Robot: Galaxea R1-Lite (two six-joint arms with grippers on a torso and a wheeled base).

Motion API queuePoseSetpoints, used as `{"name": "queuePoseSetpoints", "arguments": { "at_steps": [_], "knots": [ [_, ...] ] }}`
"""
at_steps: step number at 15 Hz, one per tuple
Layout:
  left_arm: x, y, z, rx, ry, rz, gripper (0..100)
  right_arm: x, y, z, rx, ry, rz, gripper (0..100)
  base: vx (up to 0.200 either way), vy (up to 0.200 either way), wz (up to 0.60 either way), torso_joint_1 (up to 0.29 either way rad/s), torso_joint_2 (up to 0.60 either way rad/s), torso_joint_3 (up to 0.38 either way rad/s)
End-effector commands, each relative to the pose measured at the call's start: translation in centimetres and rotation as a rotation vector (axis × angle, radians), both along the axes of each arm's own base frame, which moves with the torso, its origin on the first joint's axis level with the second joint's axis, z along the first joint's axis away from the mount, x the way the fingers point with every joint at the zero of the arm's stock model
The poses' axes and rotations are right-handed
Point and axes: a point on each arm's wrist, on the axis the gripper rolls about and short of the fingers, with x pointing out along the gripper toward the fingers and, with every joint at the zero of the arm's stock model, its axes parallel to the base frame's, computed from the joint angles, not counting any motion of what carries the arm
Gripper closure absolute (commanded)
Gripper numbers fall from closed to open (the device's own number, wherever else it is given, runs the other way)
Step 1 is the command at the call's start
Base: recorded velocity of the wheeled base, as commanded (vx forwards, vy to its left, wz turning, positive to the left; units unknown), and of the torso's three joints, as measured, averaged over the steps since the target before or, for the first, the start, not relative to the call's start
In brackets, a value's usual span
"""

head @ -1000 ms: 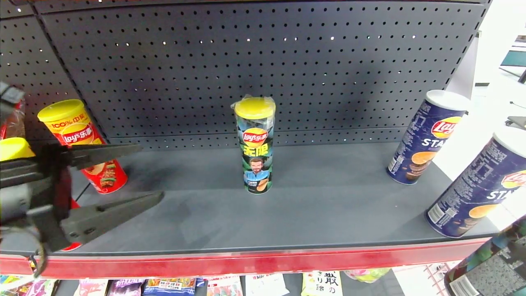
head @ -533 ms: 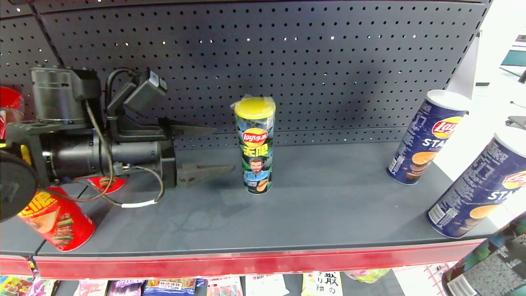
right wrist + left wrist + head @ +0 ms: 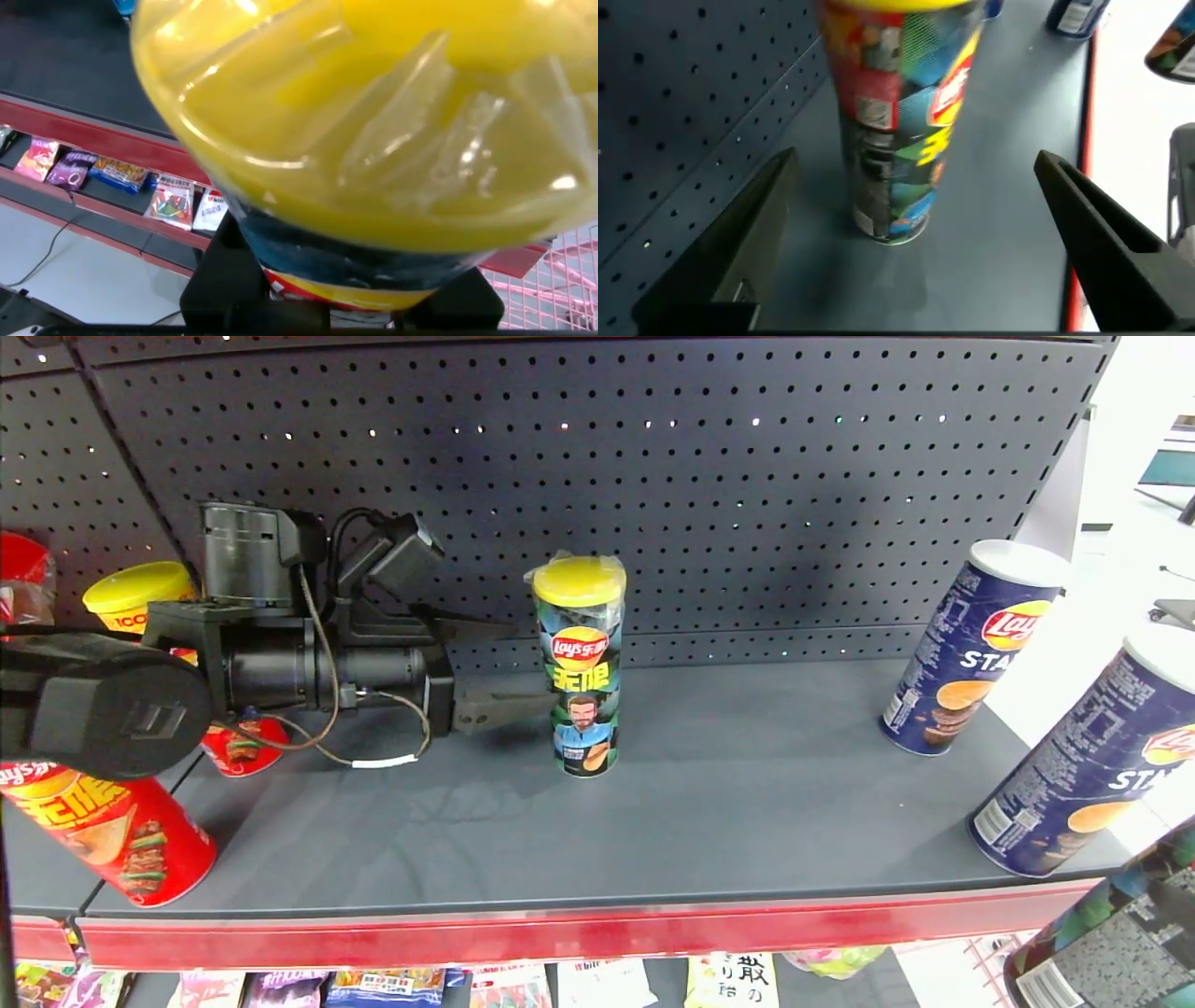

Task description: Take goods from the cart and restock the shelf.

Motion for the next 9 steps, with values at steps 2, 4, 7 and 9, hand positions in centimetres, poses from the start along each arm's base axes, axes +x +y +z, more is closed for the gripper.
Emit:
{"name": "queuePoseSetpoints", "arguments": {
  "at_steps": [2,4,7,9],
  "knots": [
    [2.3,-0.9,0.0,-0.004,-0.022,-0.007,0,0.0,0.0,-0.1,0.007,0.008,-0.001,100,0.0,0.0,0.0,0.0,0.0,0.0],
    [3.4,-1.3,0.7,-0.02,-0.047,-0.012,0,0.0,0.0,-0.1,0.008,0.009,-0.001,100,0.0,0.0,0.0,0.0,0.0,0.0],
    [4.8,-2.0,1.0,-0.031,-0.066,-0.022,0,0.0,0.0,-0.1,0.008,0.009,-0.001,100,0.0,0.0,0.0,0.0,0.0,0.0],
    [4.8,-2.9,0.8,-0.043,-0.041,-0.045,0,0.0,0.0,0.0,0.008,0.009,-0.001,100,0.0,0.0,0.0,0.0,0.0,0.0]
  ]
}}
